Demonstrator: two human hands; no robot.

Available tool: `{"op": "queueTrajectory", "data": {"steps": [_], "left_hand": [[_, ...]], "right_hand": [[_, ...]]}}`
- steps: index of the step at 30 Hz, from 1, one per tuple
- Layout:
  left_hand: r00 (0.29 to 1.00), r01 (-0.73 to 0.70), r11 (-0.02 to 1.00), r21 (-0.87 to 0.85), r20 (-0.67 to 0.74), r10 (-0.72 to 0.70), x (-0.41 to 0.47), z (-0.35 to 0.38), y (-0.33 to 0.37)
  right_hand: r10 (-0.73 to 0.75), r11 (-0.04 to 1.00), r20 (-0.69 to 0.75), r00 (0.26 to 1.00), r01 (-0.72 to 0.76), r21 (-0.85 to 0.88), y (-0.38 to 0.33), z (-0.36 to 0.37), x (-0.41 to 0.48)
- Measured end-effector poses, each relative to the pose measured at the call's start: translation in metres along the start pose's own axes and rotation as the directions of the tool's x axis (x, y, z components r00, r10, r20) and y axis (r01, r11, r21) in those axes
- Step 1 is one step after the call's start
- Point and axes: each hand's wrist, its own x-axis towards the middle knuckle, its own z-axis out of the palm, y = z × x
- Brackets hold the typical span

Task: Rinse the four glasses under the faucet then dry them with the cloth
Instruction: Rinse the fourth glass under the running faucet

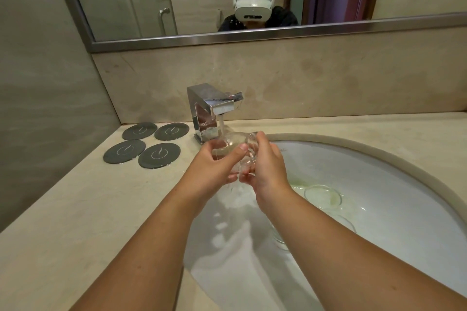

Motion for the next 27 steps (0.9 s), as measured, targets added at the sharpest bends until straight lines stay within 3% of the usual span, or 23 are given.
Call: {"op": "queueTrajectory", "data": {"steps": [3,10,21,27], "left_hand": [[0.999,-0.026,0.998,0.062,-0.042,0.028,0.002,-0.003,0.000],[0.990,-0.141,0.964,0.224,0.015,0.142,-0.003,-0.002,0.001],[1.000,-0.025,0.998,0.061,0.003,0.025,-0.001,0.000,0.001],[0.995,-0.082,0.980,0.179,-0.039,0.091,-0.003,-0.004,0.004]], "right_hand": [[0.032,0.999,0.049,0.998,-0.034,0.027,0.003,0.002,0.000],[0.128,0.990,0.085,0.988,-0.132,0.046,0.012,0.004,0.004],[0.004,0.997,-0.010,1.000,-0.003,0.078,0.005,0.006,-0.002],[0.034,0.999,0.012,0.999,-0.034,-0.012,0.004,0.002,-0.001]]}}
